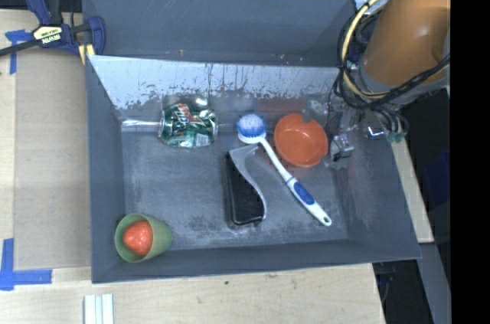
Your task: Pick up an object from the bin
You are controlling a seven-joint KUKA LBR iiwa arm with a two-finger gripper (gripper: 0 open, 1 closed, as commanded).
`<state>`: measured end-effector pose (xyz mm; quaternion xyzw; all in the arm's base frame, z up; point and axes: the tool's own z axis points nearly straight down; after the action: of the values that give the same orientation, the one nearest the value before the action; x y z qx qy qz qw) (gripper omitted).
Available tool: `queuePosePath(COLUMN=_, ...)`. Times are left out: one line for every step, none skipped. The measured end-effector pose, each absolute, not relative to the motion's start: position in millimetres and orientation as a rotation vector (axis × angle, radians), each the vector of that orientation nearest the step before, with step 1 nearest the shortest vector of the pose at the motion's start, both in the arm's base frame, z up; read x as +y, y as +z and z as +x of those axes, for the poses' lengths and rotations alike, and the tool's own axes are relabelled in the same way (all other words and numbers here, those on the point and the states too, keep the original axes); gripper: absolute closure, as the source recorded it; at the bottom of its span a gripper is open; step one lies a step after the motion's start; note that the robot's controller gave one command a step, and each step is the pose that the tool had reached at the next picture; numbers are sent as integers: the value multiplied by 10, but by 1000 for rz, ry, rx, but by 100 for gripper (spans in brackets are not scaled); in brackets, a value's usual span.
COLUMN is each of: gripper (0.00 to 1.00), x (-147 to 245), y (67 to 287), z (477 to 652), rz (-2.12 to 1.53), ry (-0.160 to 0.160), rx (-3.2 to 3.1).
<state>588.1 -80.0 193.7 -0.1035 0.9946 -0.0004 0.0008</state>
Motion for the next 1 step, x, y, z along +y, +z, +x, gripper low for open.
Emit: queuePosePath(gripper=0, x=-645, y=2073, z=5818, rz=61, ry=0, rx=3137)
